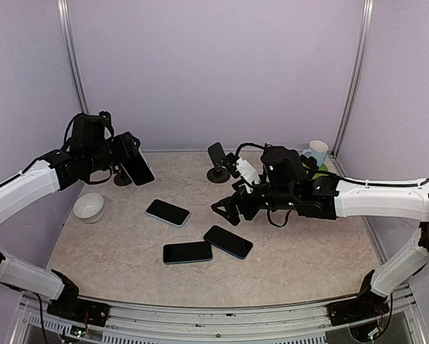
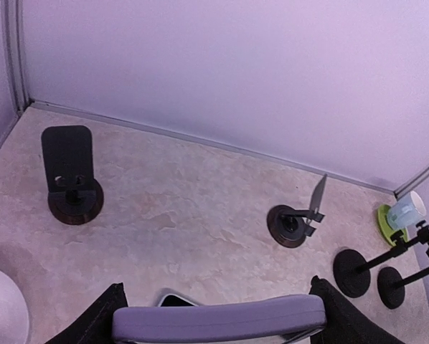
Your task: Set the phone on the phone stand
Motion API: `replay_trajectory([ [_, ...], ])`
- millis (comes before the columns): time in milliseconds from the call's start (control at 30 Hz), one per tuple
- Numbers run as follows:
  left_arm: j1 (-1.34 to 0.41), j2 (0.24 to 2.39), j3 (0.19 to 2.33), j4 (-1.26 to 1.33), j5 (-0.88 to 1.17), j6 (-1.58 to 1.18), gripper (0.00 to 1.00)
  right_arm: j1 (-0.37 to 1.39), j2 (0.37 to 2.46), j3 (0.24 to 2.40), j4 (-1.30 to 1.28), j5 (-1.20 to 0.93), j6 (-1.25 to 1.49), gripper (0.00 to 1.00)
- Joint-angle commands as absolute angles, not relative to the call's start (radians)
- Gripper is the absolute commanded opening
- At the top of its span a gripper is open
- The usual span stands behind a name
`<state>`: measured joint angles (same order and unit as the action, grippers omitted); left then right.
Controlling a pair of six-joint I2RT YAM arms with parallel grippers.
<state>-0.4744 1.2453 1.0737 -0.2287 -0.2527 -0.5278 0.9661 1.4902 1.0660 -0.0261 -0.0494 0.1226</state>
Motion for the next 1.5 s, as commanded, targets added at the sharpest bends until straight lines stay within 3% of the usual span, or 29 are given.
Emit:
replay_trajectory([
  [0, -0.406, 1.299, 1.146, -0.220, -0.330, -0.464, 0.52, 0.934, 1.430, 1.018, 0.012, -0.072, 0.159, 1.00],
  [867, -0.253, 1.783, 1.517, -0.243, -0.673, -0.388, 0.50, 0.911, 1.425, 0.985, -0.002, -0.094, 0.187, 1.00],
  [1467, -0.153, 1.914, 1.617, -0.132, -0.524, -0.240, 0.47, 0.912, 1.434, 0.986, -0.021, -0.082, 0.197, 1.00],
])
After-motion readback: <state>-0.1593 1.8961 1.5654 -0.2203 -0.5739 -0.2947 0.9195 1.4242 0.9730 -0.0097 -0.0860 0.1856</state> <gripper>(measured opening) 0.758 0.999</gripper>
